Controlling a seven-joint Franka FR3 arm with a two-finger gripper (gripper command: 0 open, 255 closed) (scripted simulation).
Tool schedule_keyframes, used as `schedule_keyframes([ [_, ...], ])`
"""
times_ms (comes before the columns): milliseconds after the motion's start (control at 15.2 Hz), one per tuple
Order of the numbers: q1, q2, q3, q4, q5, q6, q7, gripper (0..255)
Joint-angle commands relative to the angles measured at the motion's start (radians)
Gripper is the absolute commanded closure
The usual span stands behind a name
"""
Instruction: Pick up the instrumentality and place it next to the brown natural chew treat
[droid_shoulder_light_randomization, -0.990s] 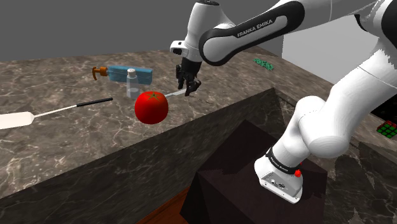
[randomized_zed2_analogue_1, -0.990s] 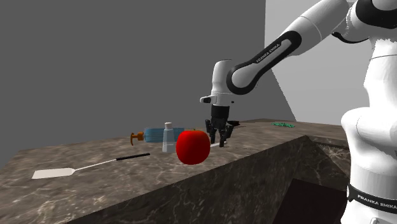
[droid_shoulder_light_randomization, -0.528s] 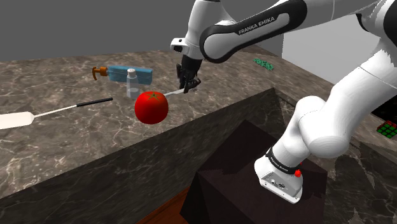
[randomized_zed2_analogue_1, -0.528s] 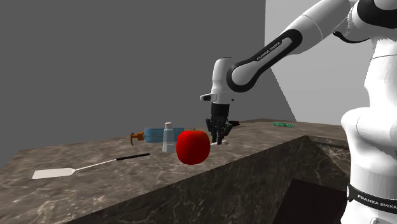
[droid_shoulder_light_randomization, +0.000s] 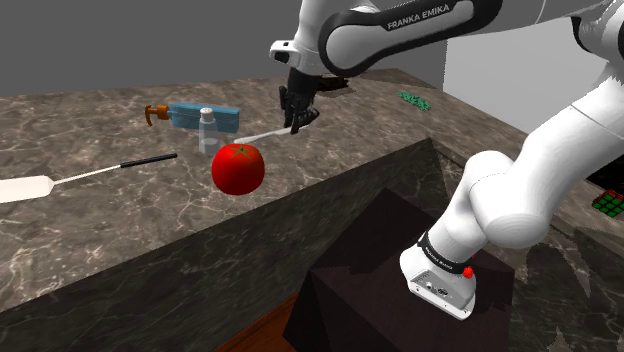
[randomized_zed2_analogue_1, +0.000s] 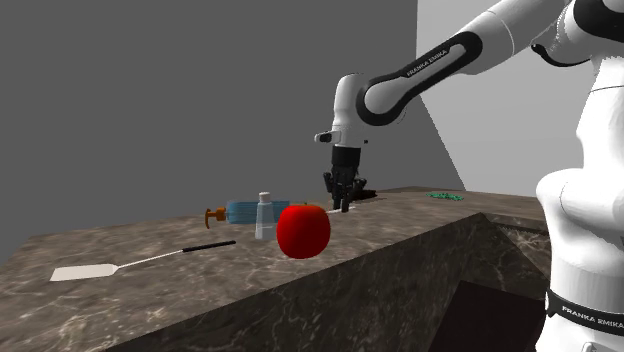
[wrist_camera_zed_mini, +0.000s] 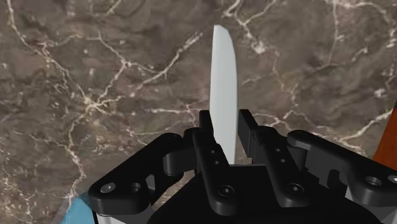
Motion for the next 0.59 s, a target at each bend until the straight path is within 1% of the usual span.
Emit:
schedule_keyframes([
  [0,0.001,-0.009,0.001,0.02,0.0,-0.029,0.0,255],
  [528,0.002,-0.04,0.005,0.098,0.001,-0.138,-0.002,255],
])
